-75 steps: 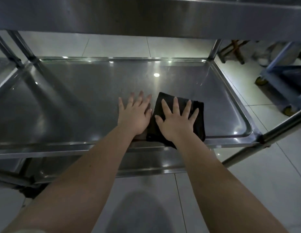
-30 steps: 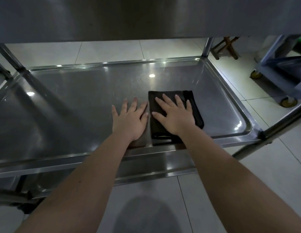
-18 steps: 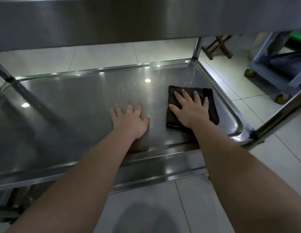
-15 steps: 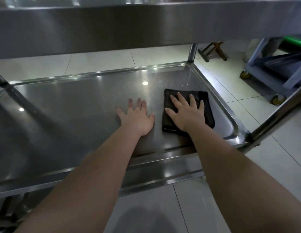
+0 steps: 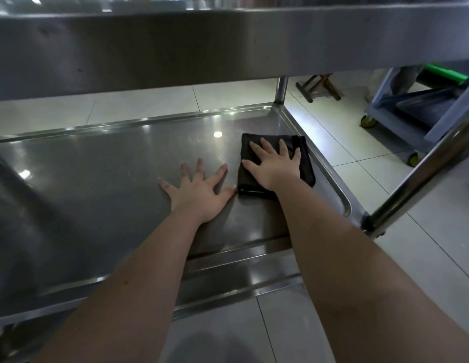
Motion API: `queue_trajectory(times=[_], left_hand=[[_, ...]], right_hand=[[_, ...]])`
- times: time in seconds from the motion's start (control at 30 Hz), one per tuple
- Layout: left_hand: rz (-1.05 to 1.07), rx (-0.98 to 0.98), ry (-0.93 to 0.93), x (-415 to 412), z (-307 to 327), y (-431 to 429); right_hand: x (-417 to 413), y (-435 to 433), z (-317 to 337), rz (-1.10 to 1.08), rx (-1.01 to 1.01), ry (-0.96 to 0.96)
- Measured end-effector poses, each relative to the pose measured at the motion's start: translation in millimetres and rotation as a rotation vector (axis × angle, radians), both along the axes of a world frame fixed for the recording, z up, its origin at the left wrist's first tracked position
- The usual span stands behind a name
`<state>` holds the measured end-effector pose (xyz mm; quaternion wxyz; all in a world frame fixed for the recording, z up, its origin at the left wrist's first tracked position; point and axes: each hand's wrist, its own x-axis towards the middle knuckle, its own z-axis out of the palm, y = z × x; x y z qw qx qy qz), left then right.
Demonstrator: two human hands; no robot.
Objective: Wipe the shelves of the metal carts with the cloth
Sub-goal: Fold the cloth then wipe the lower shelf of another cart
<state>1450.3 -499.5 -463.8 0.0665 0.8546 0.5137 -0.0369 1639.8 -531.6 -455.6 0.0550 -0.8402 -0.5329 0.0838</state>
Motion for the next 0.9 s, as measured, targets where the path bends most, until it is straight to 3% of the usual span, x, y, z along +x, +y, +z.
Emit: queue_trajectory(times=[0.4, 0.63, 0.9], left_hand=[[0.032, -0.007, -0.009, 7, 3, -3], [0.014, 0.006, 0.007, 6, 1, -2], [0.045, -0.014, -0.011, 8, 3, 0]], right_hand=[[-41, -98, -4, 0.090, -0.091, -0.023], [44, -56, 0, -0.047, -0.097, -0.037], [-3, -106, -2, -0.028, -0.095, -0.022]])
